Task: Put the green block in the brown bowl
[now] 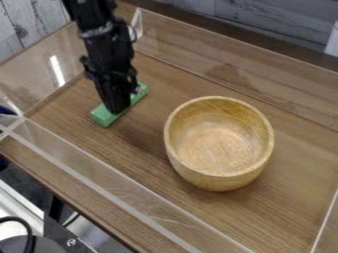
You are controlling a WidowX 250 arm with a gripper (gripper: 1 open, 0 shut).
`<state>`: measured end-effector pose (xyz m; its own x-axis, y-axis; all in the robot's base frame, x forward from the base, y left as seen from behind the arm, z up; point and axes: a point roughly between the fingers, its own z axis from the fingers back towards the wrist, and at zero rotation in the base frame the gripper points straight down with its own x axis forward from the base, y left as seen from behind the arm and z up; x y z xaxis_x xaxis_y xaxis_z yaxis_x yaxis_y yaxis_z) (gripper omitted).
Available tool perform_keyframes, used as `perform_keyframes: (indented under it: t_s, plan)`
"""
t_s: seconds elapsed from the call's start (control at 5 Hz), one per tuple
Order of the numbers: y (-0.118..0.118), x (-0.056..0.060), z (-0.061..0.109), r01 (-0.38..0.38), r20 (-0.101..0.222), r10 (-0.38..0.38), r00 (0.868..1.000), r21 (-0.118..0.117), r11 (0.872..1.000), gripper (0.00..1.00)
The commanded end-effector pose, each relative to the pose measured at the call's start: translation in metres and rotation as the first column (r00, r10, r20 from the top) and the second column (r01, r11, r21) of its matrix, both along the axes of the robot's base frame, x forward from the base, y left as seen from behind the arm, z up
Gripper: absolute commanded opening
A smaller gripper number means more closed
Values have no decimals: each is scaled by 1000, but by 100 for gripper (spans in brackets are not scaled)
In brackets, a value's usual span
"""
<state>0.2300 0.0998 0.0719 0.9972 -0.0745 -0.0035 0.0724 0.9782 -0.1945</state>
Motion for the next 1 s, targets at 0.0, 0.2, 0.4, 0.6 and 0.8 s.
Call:
perform_keyframes:
  t_s: [0.0, 0.2, 0.4, 0.6, 0.8]
  plan:
    - [-6, 18, 53, -54, 90, 52, 995, 17, 998, 0]
    - [-26, 25, 77, -58, 102, 60, 993, -16, 998, 0]
    - [-18, 21, 70, -79, 96, 80, 992, -17, 997, 0]
    - [-16, 19, 68, -98, 80, 97, 992, 8, 995, 100]
    - [-15, 18, 66, -111, 62, 109, 992, 31, 993, 100]
